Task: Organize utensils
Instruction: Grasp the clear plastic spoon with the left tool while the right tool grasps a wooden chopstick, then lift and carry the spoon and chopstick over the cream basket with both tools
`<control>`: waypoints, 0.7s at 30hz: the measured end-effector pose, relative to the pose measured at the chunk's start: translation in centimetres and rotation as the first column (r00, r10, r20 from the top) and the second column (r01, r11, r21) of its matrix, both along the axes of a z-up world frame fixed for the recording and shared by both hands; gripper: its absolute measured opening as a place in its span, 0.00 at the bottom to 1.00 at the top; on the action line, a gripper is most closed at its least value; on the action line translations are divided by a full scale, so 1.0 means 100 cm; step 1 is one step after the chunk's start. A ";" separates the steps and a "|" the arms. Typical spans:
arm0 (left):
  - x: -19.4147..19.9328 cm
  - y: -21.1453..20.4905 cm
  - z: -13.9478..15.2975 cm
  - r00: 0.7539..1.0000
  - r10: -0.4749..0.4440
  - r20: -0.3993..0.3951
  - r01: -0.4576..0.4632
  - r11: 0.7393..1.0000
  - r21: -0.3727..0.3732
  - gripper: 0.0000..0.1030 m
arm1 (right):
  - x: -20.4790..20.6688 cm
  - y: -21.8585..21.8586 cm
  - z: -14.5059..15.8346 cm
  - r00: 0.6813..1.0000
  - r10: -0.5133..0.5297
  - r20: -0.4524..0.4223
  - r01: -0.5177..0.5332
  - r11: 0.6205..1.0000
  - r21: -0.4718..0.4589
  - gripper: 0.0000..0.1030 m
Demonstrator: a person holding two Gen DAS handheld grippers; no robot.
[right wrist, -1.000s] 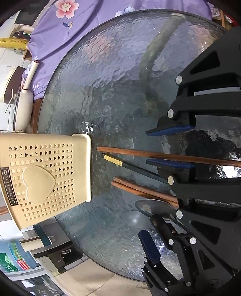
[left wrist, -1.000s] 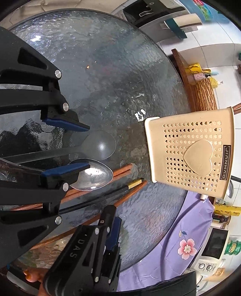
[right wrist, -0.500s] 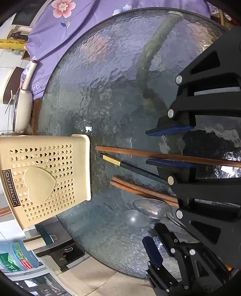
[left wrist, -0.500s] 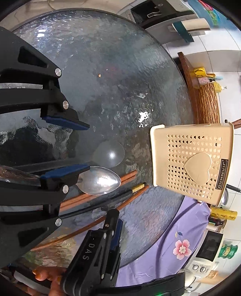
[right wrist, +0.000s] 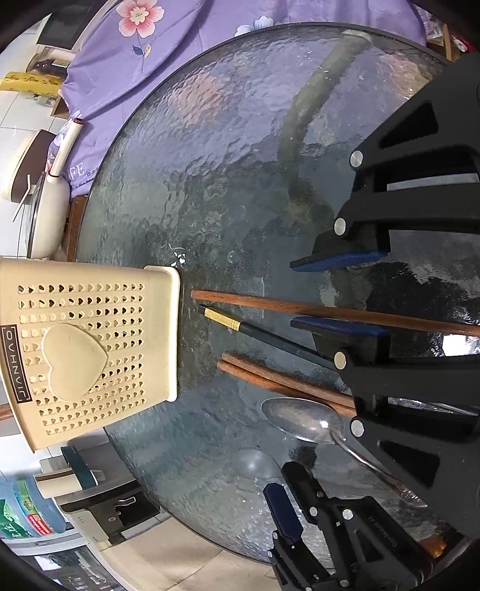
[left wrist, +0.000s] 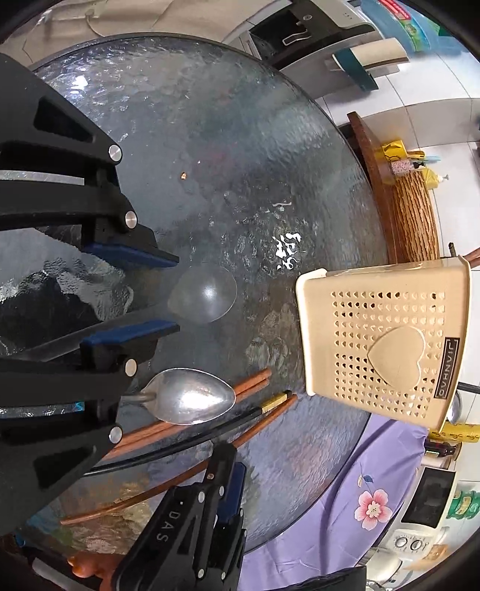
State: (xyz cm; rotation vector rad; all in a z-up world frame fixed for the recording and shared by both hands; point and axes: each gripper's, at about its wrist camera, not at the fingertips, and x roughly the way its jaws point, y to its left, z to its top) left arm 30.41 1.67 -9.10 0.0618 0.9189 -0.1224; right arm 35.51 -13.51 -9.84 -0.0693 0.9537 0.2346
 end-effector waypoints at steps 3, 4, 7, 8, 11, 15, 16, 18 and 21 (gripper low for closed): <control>0.005 -0.002 0.000 1.000 0.004 -0.003 -0.004 1.000 0.003 0.36 | 0.008 0.003 0.001 1.000 -0.005 -0.003 0.005 1.000 0.000 0.25; 0.007 -0.003 0.000 1.000 0.006 -0.004 -0.006 1.000 0.003 0.38 | 0.011 0.004 0.001 1.000 -0.007 -0.007 0.007 1.000 0.003 0.25; 0.016 -0.005 0.000 1.000 0.031 -0.004 -0.031 0.999 0.009 0.40 | 0.022 0.007 0.002 1.000 -0.005 -0.023 0.005 1.000 0.019 0.25; 0.018 -0.005 -0.001 0.999 0.040 -0.002 -0.040 0.999 0.012 0.40 | 0.026 0.007 0.002 1.000 -0.007 -0.025 0.007 1.000 0.020 0.25; 0.025 -0.004 -0.001 0.998 0.064 -0.002 -0.064 0.998 0.000 0.40 | 0.037 0.009 0.002 0.999 -0.023 -0.028 0.024 1.000 0.020 0.25; 0.028 -0.006 -0.001 0.995 0.095 0.008 -0.095 0.995 0.003 0.34 | 0.044 0.009 0.002 0.999 -0.039 -0.008 0.039 0.999 0.008 0.25; 0.028 -0.006 -0.001 0.995 0.102 0.012 -0.102 0.995 0.003 0.34 | 0.044 0.009 0.001 0.999 -0.041 -0.005 0.041 0.999 0.005 0.25; 0.028 -0.008 -0.001 0.994 0.108 0.016 -0.108 0.994 0.005 0.34 | 0.044 0.011 0.001 0.999 -0.046 0.009 0.046 0.999 -0.017 0.23; 0.028 -0.009 -0.001 0.994 0.104 0.015 -0.104 0.995 0.004 0.34 | 0.043 0.013 0.000 0.998 -0.051 0.026 0.051 0.998 -0.028 0.10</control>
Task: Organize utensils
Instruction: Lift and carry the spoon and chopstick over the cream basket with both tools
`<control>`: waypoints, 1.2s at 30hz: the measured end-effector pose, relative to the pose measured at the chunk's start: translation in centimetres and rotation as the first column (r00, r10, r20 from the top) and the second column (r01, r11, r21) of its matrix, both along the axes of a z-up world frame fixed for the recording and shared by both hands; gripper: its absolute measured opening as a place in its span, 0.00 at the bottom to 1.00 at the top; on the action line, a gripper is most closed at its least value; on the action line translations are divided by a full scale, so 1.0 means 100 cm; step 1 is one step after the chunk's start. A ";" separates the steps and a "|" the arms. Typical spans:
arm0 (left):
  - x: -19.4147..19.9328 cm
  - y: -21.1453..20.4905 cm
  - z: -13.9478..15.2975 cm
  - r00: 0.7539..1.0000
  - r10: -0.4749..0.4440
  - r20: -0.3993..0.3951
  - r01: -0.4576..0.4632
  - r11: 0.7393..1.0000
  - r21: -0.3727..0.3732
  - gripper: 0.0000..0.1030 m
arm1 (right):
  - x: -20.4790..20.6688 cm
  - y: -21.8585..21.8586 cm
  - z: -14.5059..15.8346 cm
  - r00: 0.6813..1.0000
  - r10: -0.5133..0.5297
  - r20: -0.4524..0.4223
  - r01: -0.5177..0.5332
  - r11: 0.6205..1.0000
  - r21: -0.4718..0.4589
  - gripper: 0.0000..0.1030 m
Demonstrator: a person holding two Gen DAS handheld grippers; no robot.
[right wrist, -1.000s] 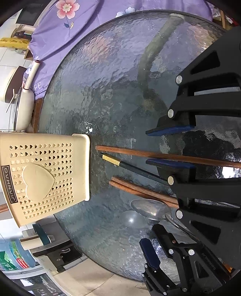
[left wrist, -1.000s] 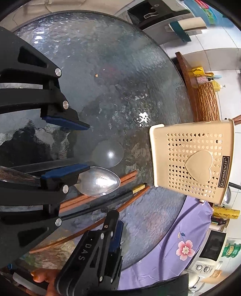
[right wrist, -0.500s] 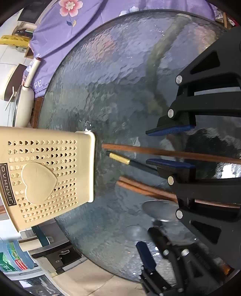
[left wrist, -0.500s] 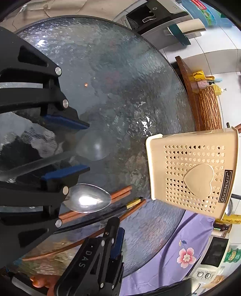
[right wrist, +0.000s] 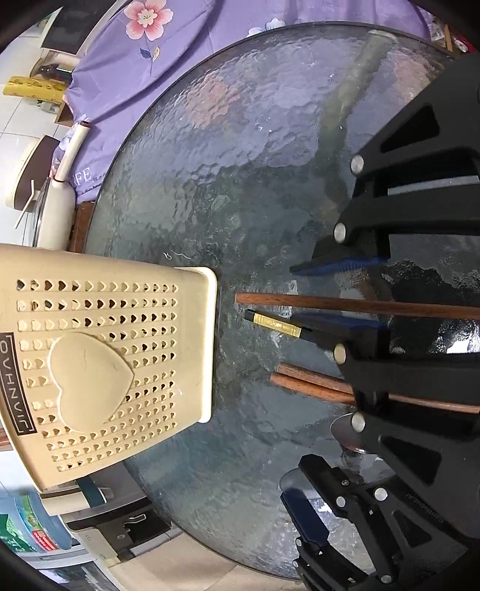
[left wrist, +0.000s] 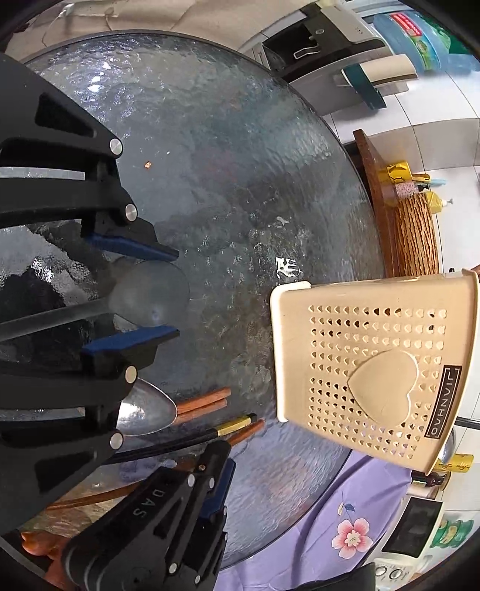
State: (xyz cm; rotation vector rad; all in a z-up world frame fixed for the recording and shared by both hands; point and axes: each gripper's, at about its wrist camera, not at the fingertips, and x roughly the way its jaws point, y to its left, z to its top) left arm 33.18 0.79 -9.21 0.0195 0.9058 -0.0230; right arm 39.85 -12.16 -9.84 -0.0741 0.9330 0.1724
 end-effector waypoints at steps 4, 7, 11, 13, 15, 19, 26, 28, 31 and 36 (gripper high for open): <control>0.002 -0.002 0.000 1.000 -0.013 0.000 0.013 1.000 -0.005 0.34 | -0.001 0.000 0.000 1.000 0.007 0.002 -0.007 1.000 0.008 0.08; 0.003 -0.002 0.001 1.000 -0.027 0.002 0.027 0.999 -0.020 0.34 | -0.003 -0.003 -0.001 1.000 0.023 0.009 -0.023 0.999 0.036 0.08; 0.001 -0.001 0.012 0.998 -0.053 0.046 0.055 0.997 -0.054 0.34 | -0.002 -0.019 0.002 1.000 0.028 0.015 -0.029 0.992 0.123 0.08; -0.001 0.001 0.020 0.996 -0.059 0.073 0.064 0.996 -0.065 0.34 | -0.005 -0.026 0.011 0.998 0.034 0.043 -0.040 0.988 0.147 0.08; -0.005 0.002 0.031 0.993 -0.064 0.103 0.072 0.994 -0.078 0.34 | -0.010 -0.032 0.023 0.996 0.050 0.072 -0.062 0.982 0.177 0.08; -0.015 0.003 0.058 0.980 -0.077 0.185 0.096 0.991 -0.097 0.34 | -0.021 -0.043 0.052 0.988 0.067 0.139 -0.097 0.970 0.221 0.08; -0.036 0.000 0.101 0.944 -0.113 0.310 0.147 0.985 -0.091 0.34 | -0.043 -0.065 0.105 0.963 0.088 0.256 -0.163 0.943 0.289 0.07; -0.040 0.000 0.109 0.935 -0.114 0.335 0.151 0.985 -0.087 0.34 | -0.054 -0.070 0.120 0.949 0.093 0.300 -0.184 0.939 0.292 0.07; -0.045 0.001 0.118 0.924 -0.116 0.365 0.159 0.983 -0.088 0.34 | -0.066 -0.074 0.136 0.936 0.097 0.339 -0.198 0.940 0.278 0.07; -0.045 0.000 0.119 0.917 -0.118 0.382 0.169 0.980 -0.104 0.34 | -0.076 -0.074 0.145 0.929 0.112 0.353 -0.213 0.941 0.264 0.07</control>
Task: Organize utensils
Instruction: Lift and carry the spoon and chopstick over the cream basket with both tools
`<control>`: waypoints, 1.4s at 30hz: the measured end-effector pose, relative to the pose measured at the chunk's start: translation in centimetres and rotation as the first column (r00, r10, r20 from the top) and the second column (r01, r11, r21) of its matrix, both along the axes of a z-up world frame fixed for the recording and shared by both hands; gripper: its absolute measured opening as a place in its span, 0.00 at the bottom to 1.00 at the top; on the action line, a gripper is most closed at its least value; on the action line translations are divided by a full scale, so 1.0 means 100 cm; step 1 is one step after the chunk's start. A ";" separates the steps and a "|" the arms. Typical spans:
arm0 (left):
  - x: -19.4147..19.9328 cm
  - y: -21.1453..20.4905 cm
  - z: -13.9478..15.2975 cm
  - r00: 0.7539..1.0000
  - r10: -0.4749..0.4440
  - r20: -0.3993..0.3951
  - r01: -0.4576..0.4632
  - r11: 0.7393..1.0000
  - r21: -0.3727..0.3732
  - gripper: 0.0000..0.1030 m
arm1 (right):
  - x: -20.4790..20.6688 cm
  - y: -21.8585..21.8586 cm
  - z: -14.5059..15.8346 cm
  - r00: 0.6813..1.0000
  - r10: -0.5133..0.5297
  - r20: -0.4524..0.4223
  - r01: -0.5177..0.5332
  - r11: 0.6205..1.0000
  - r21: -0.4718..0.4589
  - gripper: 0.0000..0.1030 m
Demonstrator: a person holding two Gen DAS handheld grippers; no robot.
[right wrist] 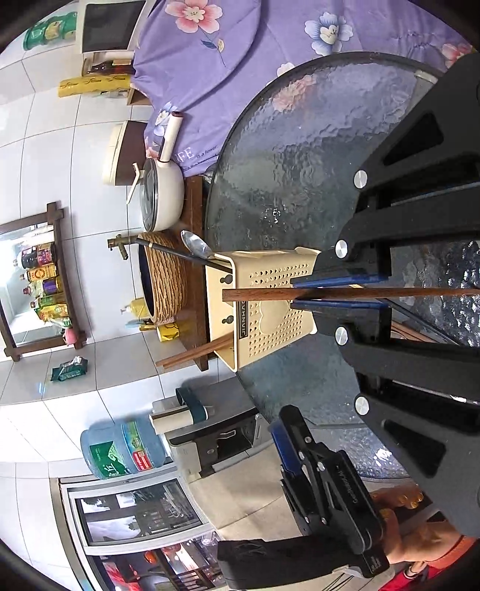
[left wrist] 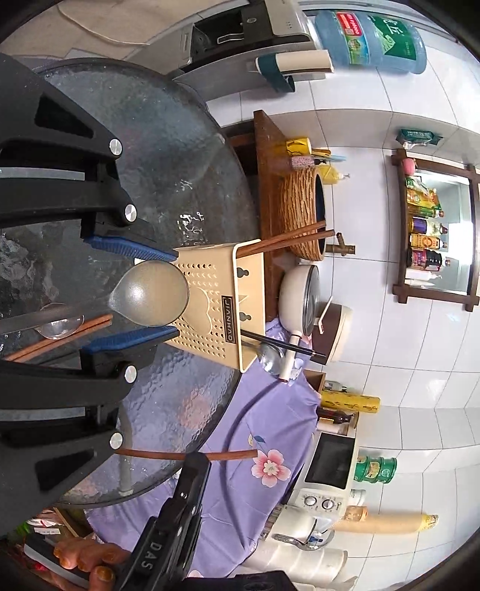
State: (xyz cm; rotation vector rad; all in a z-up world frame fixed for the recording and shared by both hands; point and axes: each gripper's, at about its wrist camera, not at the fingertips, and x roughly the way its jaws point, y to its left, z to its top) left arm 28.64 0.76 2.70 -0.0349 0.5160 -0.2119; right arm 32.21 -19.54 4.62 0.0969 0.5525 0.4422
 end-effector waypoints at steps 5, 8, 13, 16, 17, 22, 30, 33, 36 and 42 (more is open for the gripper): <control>0.000 0.004 0.000 1.000 0.014 -0.001 -0.014 1.000 -0.012 0.34 | -0.006 0.001 0.002 1.000 0.003 0.005 -0.003 1.000 0.002 0.07; 0.004 0.004 0.000 1.000 0.012 -0.006 -0.013 1.000 -0.010 0.34 | -0.006 0.003 0.003 1.000 0.013 0.004 -0.013 1.000 -0.001 0.07; 0.008 0.008 0.005 1.000 0.023 0.002 -0.023 0.999 -0.045 0.34 | -0.003 0.003 0.006 1.000 0.010 0.008 -0.010 1.000 0.021 0.07; 0.013 0.010 0.014 0.999 0.032 0.015 -0.031 0.998 -0.055 0.34 | -0.001 0.004 0.012 1.000 0.013 0.015 -0.013 1.000 0.026 0.07; 0.015 0.011 0.017 0.999 0.033 0.019 -0.032 0.998 -0.058 0.34 | -0.001 0.005 0.015 1.000 0.013 0.021 -0.013 1.000 0.025 0.07; 0.031 0.013 0.045 0.998 0.047 0.052 -0.043 0.996 -0.075 0.34 | 0.006 0.008 0.038 0.999 0.017 0.048 -0.019 0.999 0.042 0.07; 0.065 0.014 0.109 0.980 0.113 0.165 -0.102 0.992 -0.071 0.34 | 0.037 0.018 0.108 0.993 0.011 0.116 -0.019 0.998 0.065 0.07; 0.083 0.013 0.134 0.963 0.159 0.216 -0.148 0.987 -0.066 0.34 | 0.056 0.023 0.139 0.990 -0.016 0.142 0.005 0.997 0.075 0.07; 0.101 0.009 0.149 0.941 0.201 0.273 -0.197 0.980 -0.040 0.34 | 0.077 0.025 0.160 0.987 -0.048 0.152 0.035 0.996 0.086 0.07; 0.142 0.002 0.132 0.930 0.251 0.270 -0.259 0.966 -0.006 0.34 | 0.111 0.035 0.174 0.979 -0.095 0.182 0.086 0.995 0.053 0.07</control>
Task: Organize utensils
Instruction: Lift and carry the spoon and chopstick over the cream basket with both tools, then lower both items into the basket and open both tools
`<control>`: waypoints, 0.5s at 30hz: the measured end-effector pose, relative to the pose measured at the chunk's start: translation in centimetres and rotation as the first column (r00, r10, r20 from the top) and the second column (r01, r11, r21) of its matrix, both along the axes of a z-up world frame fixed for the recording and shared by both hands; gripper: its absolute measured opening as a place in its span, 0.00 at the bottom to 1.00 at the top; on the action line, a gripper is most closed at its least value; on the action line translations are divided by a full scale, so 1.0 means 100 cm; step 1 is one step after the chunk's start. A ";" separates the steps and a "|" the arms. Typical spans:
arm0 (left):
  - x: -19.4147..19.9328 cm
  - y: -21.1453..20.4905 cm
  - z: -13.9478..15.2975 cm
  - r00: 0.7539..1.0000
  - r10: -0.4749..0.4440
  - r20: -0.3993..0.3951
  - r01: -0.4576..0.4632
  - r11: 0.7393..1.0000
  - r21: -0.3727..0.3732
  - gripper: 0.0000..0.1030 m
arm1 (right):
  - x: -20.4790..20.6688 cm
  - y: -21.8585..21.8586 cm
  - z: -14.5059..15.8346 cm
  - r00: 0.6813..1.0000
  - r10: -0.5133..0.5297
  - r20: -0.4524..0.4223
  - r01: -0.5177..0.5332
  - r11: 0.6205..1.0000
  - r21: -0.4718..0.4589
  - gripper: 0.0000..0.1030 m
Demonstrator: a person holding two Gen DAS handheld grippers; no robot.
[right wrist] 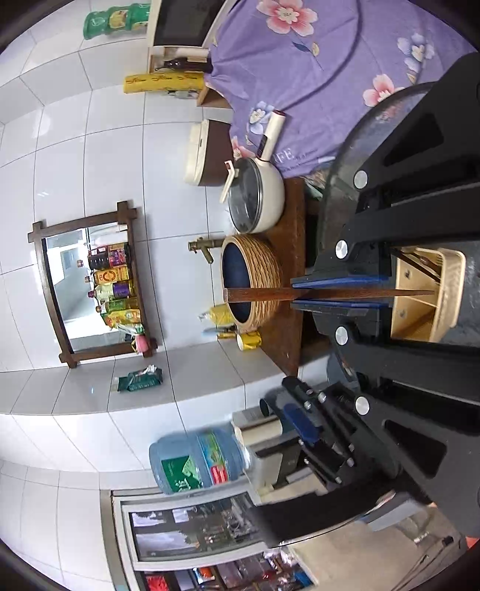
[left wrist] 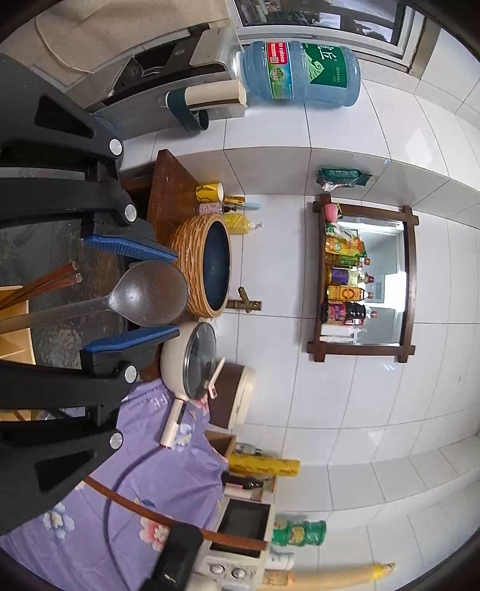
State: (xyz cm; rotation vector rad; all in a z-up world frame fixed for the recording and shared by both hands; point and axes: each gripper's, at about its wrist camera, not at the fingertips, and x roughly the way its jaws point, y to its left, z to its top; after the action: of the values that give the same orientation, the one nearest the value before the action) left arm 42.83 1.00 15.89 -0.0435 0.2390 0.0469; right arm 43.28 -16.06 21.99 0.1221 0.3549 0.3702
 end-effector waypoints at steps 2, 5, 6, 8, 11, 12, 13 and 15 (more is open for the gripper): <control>0.009 -0.001 -0.015 1.000 0.008 -0.011 -0.008 1.000 0.000 0.34 | 0.007 0.003 -0.007 1.000 -0.006 0.001 0.006 1.000 -0.008 0.07; 0.017 0.001 -0.036 1.000 0.012 -0.026 -0.012 1.000 -0.013 0.34 | 0.015 0.006 -0.021 1.000 -0.015 0.001 0.015 1.000 -0.021 0.07; 0.017 0.003 -0.040 0.999 0.006 -0.033 -0.007 1.000 -0.022 0.34 | 0.017 0.006 -0.026 1.000 -0.016 -0.004 0.016 1.000 -0.025 0.07; 0.016 0.005 -0.048 0.999 0.003 -0.042 -0.004 0.999 -0.037 0.34 | 0.019 0.007 -0.034 1.000 -0.012 -0.019 0.011 1.000 -0.027 0.07; 0.009 0.008 -0.059 0.998 -0.017 -0.056 0.014 0.999 -0.050 0.34 | 0.018 0.010 -0.052 0.999 -0.007 -0.034 0.005 0.999 -0.051 0.07; 0.006 0.007 -0.061 0.998 -0.026 -0.064 0.022 0.998 -0.054 0.34 | 0.018 0.011 -0.057 0.999 -0.006 -0.038 0.003 0.998 -0.056 0.07; 0.005 0.006 -0.064 0.997 -0.034 -0.072 0.030 0.998 -0.056 0.34 | 0.016 0.012 -0.063 0.999 -0.002 -0.043 -0.001 0.998 -0.059 0.07; 0.002 0.004 -0.071 0.995 -0.051 -0.089 0.047 0.998 -0.045 0.34 | 0.015 0.016 -0.075 0.998 0.008 -0.059 -0.012 0.998 -0.068 0.07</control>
State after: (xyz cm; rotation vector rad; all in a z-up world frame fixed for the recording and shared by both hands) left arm 42.98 1.36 8.77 -0.0786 0.3307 -0.0052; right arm 44.83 -14.47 14.49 0.0638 0.4258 0.3648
